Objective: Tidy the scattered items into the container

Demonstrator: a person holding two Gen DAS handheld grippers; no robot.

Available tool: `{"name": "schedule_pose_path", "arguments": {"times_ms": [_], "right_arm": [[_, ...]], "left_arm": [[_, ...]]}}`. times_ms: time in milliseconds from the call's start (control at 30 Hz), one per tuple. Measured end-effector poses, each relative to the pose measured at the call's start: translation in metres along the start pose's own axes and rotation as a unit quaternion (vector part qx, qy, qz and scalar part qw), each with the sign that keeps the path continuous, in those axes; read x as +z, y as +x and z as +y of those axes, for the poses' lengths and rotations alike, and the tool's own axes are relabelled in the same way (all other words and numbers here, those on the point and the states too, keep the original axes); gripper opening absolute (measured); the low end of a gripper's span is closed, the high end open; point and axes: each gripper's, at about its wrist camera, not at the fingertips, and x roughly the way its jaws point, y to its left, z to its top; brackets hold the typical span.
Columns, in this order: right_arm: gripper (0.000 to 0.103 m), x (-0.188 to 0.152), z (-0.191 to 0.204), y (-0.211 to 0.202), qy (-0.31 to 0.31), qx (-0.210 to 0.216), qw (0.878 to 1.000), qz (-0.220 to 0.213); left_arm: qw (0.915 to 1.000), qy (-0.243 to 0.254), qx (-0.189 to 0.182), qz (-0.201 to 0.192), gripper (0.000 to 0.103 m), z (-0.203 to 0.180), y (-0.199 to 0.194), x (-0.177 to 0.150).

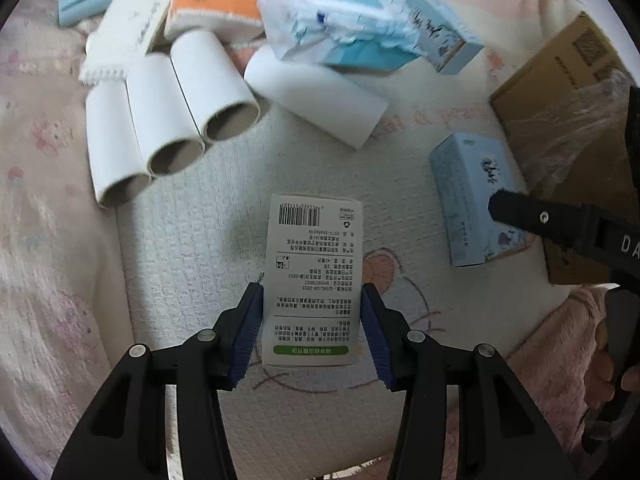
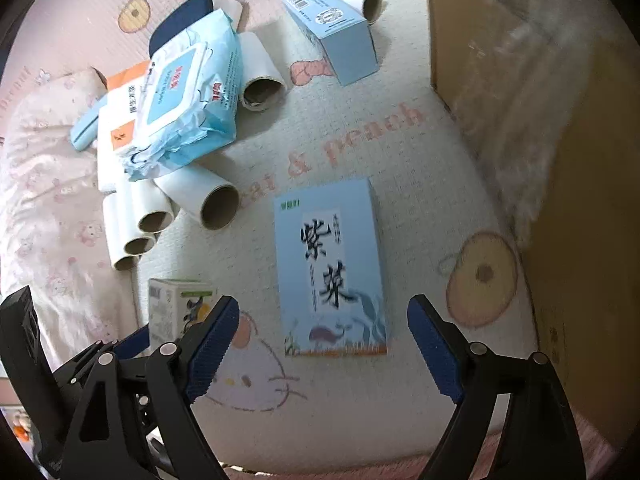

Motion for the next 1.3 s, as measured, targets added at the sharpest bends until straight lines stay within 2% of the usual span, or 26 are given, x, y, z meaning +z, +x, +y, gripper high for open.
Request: {"name": "schedule_pose_path", "arguments": {"times_ms": [300, 500, 667, 767, 833, 900, 1100, 1300], "right_arm": [[0.086, 0.016, 0.013, 0.034, -0.026, -0.025, 0.998, 0.045], [0.086, 0.02, 0.013, 0.051, -0.025, -0.026, 0.997, 0.075], [0.086, 0.017, 0.018, 0.055, -0.037, -0.045, 0.995, 0.076], [0.077, 0.013, 0.025, 0.058, -0.051, -0.08, 0.992, 0.078], [0.066, 0.008, 0.03, 0.058, -0.057, -0.11, 0.989, 0.079], [0.063, 0.002, 0.034, 0.059, -0.071, -0.128, 0.986, 0.085], [0.062, -0.019, 0.034, 0.055, -0.076, -0.112, 0.986, 0.101], [0.061, -0.027, 0.023, 0.048, -0.028, -0.047, 0.991, 0.119]], "left_arm": [[0.9997, -0.022, 0.001, 0.01, 0.053, 0.003, 0.012, -0.002], [0.9998, -0.009, 0.018, 0.006, 0.052, -0.002, 0.014, -0.003], [0.9998, -0.011, 0.017, 0.004, 0.052, 0.0, 0.014, -0.006], [0.9996, -0.008, 0.025, 0.008, 0.052, -0.002, 0.014, -0.008], [0.9993, -0.007, 0.033, 0.013, 0.052, -0.004, 0.014, -0.01], [0.999, -0.007, 0.04, 0.017, 0.052, -0.005, 0.013, -0.015], [0.9985, -0.002, 0.05, 0.024, 0.052, -0.004, 0.011, -0.037], [0.9986, -0.006, 0.047, 0.023, 0.051, 0.002, 0.008, -0.049]]}}
